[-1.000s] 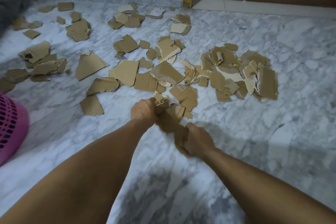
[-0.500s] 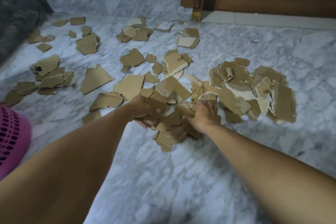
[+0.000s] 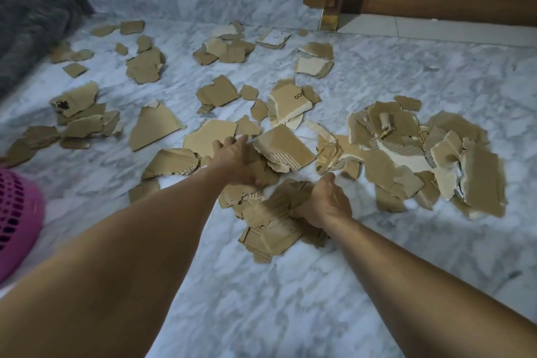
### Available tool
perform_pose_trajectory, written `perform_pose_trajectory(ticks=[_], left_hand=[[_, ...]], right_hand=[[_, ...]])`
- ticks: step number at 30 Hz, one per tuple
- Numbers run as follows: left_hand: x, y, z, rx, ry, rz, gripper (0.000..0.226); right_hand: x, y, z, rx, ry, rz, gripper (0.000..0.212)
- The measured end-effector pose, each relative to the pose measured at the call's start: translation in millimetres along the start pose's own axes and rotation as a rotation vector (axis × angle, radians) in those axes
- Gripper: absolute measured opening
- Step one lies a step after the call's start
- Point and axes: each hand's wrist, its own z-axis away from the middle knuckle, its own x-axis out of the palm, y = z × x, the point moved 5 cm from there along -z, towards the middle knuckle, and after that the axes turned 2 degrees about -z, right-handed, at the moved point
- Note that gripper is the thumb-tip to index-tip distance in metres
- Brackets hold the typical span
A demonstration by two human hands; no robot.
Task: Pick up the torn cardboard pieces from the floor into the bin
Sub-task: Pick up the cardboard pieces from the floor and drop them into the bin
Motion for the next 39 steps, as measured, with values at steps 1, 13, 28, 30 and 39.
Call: perform_pose_trajectory(ticks=[1, 13, 28, 30, 39], left_hand=[[1, 1, 0, 0.0, -0.003, -0.005, 0.12], [13, -18, 27, -0.204, 0.028, 0.158, 0.077], [-28, -149, 56, -0.423, 0.054, 0.135, 0.082], [-17, -170, 61, -0.458, 0.03, 0.223, 0.092], [10, -184, 80, -0.47, -0.004, 0.458, 0.112]], right_hand=[[0, 0, -2, -0.003, 0.001, -0.006, 0.088], [-12, 6, 7, -0.028, -0.073, -0.229, 0.053], [66, -39, 69, -0.093, -0.009, 0.131, 0.077], [75, -46, 72, -0.116, 0.017, 0.173, 0.076], [84, -56, 69, -0.07, 0.026, 0.195, 0.081]])
